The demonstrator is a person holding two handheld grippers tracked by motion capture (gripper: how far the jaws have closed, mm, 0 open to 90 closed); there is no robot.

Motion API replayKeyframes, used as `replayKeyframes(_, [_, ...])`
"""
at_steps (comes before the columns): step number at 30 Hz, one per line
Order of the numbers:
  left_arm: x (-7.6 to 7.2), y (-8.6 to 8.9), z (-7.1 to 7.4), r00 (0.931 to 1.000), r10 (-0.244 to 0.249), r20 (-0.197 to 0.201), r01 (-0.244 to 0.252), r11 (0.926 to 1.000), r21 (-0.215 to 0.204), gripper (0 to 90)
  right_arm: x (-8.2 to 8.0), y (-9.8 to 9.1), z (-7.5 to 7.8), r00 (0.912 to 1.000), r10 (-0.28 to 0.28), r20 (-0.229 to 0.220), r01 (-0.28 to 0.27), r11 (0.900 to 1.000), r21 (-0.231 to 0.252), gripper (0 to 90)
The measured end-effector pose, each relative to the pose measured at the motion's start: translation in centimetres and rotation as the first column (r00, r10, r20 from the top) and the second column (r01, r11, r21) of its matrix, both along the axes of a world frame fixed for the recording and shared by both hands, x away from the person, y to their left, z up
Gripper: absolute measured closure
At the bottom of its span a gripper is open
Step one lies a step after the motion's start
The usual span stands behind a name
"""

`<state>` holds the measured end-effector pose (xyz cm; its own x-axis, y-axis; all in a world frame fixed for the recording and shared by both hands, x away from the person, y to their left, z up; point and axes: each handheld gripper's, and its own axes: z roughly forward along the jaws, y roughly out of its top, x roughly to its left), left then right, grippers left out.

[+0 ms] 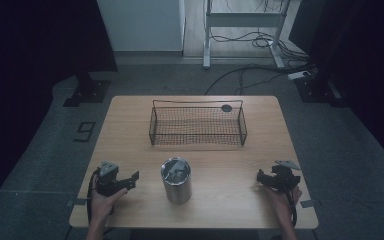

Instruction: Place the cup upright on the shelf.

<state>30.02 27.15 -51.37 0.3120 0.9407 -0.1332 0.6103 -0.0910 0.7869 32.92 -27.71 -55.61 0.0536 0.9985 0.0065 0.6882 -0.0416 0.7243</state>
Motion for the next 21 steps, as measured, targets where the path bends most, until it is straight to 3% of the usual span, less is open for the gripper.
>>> replayKeyframes(6, [-0.4,0.0,0.7,0.9998,-0.010,0.014,0.010,0.9998,-0.017,12.0,0.0,0.0,0.0,1.0000,0.004,0.000,-0.004,1.0000,-0.001,4.9])
replayKeyframes(9, [-1.0,-0.3,1.7,0.9985,-0.034,0.044,0.035,0.9991,-0.023,11.6,0.0,0.0,0.0,1.0000,0.004,0.000,-0.004,1.0000,0.000,4.9])
replayKeyframes(14, [-2.1,-1.0,3.4,0.9929,-0.077,0.091,0.082,0.9957,-0.044,11.2,0.0,0.0,0.0,1.0000,0.004,0.000,-0.004,1.0000,0.001,5.0])
replayKeyframes(21, [-3.0,-1.6,4.7,0.9839,-0.137,0.114,0.147,0.9858,-0.082,10.4,0.0,0.0,0.0,1.0000,0.005,0.000,-0.005,1.0000,0.001,5.0])
